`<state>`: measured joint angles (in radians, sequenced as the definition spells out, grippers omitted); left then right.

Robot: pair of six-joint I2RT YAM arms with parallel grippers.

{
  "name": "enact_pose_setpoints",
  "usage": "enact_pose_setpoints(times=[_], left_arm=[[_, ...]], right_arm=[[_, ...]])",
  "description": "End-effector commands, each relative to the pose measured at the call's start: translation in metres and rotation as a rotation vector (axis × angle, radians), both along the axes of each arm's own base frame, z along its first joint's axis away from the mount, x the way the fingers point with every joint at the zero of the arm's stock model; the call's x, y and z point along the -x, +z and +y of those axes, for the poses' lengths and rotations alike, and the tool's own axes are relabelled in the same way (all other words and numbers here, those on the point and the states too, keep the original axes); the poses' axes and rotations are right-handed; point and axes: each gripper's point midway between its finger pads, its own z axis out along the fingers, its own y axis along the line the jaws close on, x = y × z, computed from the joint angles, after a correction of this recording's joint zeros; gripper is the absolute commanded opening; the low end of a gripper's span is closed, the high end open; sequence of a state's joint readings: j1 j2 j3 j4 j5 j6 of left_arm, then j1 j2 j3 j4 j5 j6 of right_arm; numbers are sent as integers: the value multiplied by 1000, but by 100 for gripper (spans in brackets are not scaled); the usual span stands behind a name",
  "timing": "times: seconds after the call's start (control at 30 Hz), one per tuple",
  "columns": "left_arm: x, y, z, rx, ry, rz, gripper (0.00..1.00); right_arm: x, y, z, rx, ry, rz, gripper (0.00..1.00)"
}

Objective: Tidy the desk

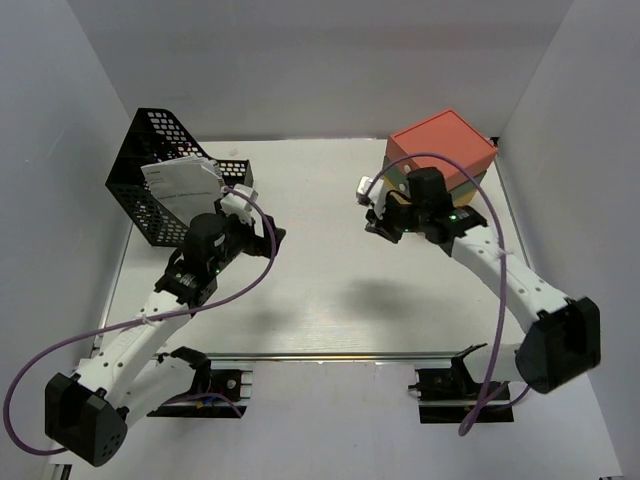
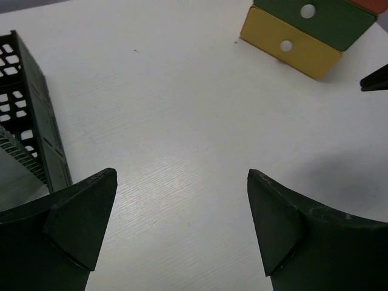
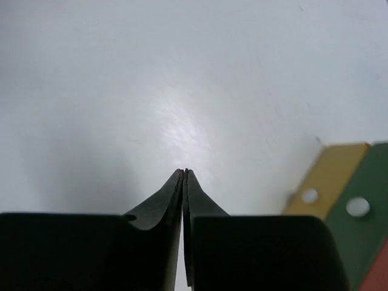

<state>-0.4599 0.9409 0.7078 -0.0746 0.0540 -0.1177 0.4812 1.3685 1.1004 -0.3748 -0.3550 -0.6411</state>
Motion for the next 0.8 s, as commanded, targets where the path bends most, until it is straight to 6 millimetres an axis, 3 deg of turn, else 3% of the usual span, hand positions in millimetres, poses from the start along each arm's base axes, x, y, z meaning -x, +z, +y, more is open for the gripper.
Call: enact_pose_setpoints(times=[0.0, 0.03, 0.07, 0.2, 0.23, 0.3, 0.33, 0.4, 0.43, 0.5, 0.53, 0.6, 0.63, 0.77], left_arm=[[15, 12, -12, 15, -121, -73, 98], [19, 15, -13, 15, -141, -94, 98], [23, 19, -17, 24, -172, -110, 98], [29, 25, -20, 33, -212, -152, 98], [30, 26, -21, 31, -219, -161, 98], [32, 25, -23, 30, -240, -163, 98], [32, 26, -24, 28, -247, -169, 98], [33, 22, -26, 24, -263, -163, 98], [34, 22, -27, 23, -270, -161, 98], [34, 19, -29, 19, -283, -154, 98], [35, 19, -30, 20, -290, -157, 98], [35, 17, -30, 18, -291, -152, 98], [35, 16, -30, 17, -291, -152, 98], [33, 15, -28, 11, -277, -160, 98]], right_arm=[[68, 26, 15, -213, 234, 215, 15], [69, 25, 8, -242, 174, 252, 19], [60, 42, 3, -271, 120, 168, 23], [46, 62, -31, -351, -114, 30, 26], [47, 77, -43, -383, -178, -29, 41], [39, 78, -64, -422, -341, -84, 58], [40, 89, -79, -443, -421, -147, 75], [40, 81, -91, -439, -526, -112, 78], [39, 86, -104, -446, -603, -143, 79], [42, 76, -115, -445, -656, -164, 80], [42, 83, -125, -463, -704, -215, 81], [40, 74, -141, -448, -781, -244, 84], [40, 76, -154, -448, -832, -285, 89], [40, 55, -168, -394, -863, -323, 89]])
